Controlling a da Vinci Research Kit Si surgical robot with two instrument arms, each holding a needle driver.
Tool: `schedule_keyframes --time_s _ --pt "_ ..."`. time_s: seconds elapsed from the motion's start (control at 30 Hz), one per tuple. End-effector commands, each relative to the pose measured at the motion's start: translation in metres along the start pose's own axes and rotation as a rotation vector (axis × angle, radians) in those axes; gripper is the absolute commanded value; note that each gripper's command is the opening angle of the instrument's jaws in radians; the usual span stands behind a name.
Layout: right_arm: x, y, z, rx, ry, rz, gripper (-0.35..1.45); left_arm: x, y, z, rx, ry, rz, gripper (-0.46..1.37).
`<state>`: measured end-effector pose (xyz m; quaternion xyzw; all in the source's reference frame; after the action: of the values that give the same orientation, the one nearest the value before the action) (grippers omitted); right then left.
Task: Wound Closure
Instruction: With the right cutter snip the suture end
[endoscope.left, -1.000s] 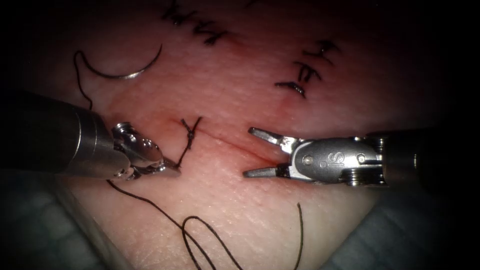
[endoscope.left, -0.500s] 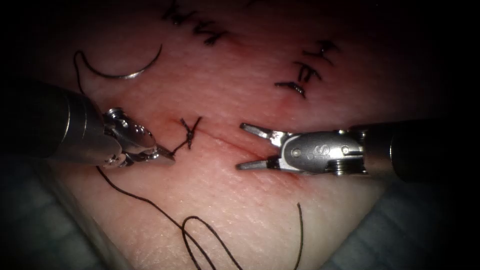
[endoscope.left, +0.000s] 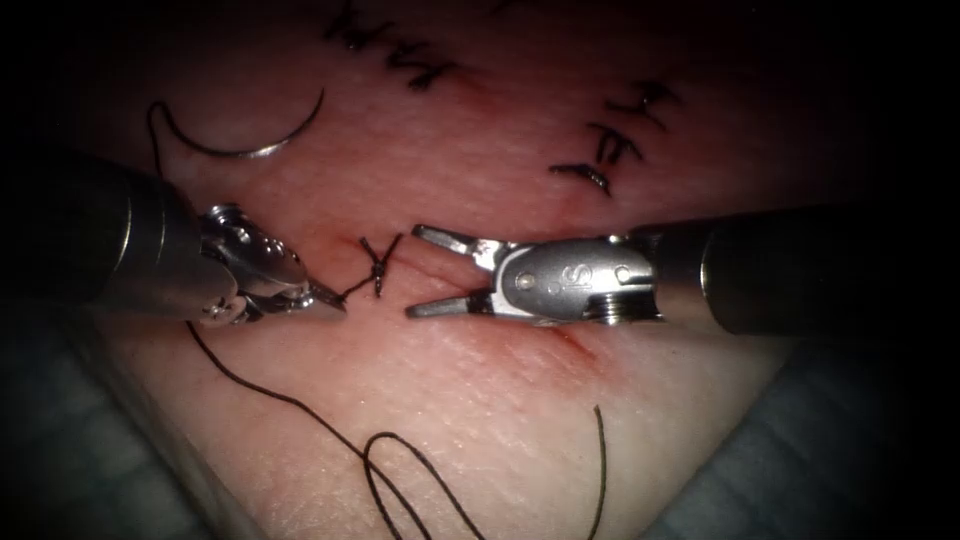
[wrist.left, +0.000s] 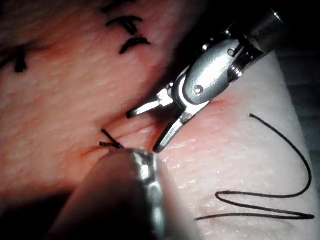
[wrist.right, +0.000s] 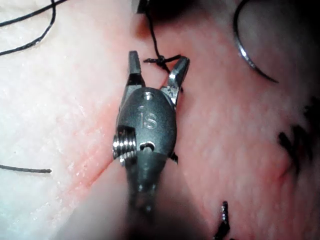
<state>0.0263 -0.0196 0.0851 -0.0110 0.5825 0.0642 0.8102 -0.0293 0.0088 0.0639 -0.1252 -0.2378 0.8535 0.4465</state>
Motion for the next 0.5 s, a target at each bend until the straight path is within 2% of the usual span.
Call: schedule_keyframes --time_s 0.03,0.23,0.5 --pt "-0.0001 -0.0001 0.0003 0.007 0.004 -0.004 1.17 0.0 0.0 -0.0001 -0.014 0.001 0.0 -0.35" --pt "-0.0005 -0.0004 0.0022 0.028 0.039 -0.019 1.17 0.0003 0.0001 0.0 -0.011 0.003 -0.002 -0.35" --pt "-0.0002 -0.0004 0.0037 0.025 0.04 -0.02 1.16 0.0003 0.0001 0.0 -0.011 0.003 -0.002 -0.35"
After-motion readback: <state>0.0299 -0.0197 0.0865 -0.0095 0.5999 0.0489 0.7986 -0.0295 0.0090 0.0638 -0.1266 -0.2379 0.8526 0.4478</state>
